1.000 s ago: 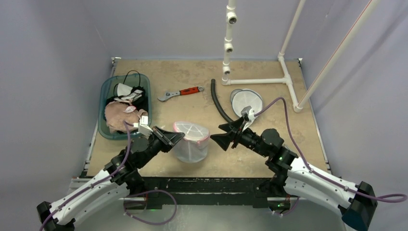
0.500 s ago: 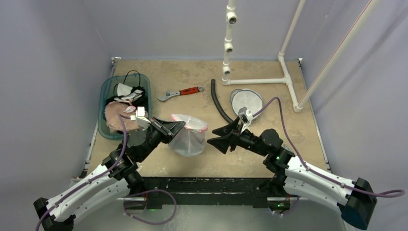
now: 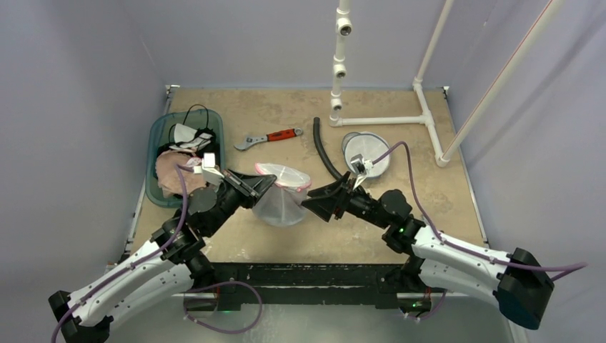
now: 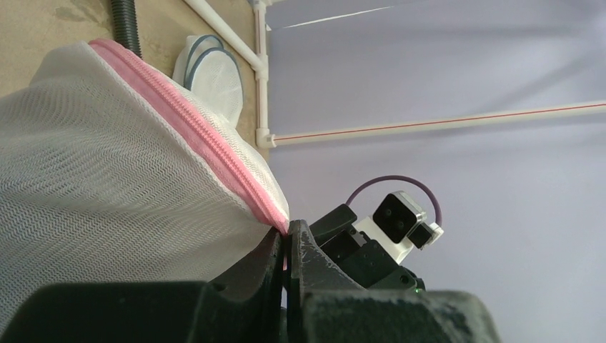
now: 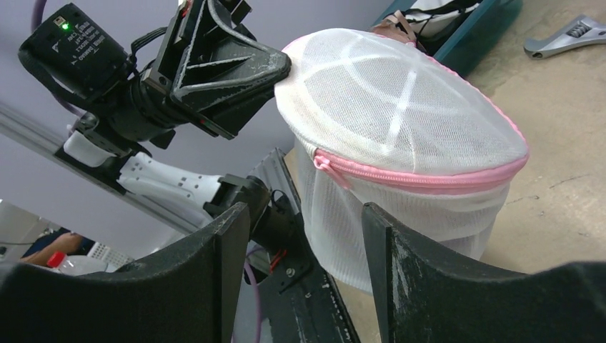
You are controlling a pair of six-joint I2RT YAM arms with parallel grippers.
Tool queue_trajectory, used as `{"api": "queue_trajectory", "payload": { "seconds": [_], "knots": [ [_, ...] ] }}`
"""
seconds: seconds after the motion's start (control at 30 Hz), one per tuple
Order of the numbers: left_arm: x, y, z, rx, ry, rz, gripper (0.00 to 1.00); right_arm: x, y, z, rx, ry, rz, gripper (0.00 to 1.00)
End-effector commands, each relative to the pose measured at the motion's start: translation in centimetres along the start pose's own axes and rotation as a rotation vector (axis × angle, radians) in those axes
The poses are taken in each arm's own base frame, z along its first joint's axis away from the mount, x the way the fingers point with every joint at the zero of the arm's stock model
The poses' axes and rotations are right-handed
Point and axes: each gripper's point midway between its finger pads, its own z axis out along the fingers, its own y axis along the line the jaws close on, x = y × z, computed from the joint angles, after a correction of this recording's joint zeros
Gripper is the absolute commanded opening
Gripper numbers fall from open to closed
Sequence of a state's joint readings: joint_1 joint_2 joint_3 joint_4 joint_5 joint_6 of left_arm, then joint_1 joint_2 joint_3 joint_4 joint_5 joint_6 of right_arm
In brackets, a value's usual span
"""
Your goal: Unzip the laundry bag and remove the bra
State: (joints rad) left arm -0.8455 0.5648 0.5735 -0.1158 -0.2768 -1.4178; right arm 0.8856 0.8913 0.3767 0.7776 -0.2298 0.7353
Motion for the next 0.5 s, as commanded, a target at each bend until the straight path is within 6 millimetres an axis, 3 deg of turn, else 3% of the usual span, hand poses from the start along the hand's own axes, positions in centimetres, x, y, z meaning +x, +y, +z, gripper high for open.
{"api": "queue_trajectory", "payload": {
  "seconds": [0.0, 0.47],
  "knots": [
    [-1.01, -5.03, -0.8, 0.14, -0.018, -0.02, 0.0, -2.44, 2.36, 0.98, -0.078, -0.072, 0.018, 0.61],
    [-0.64, -5.43, -0.82, 0.148, 0.005, -0.019, 0.0, -3.24, 2.53, 1.91, -0.091, -0.099, 0.024, 0.6]
  ]
}}
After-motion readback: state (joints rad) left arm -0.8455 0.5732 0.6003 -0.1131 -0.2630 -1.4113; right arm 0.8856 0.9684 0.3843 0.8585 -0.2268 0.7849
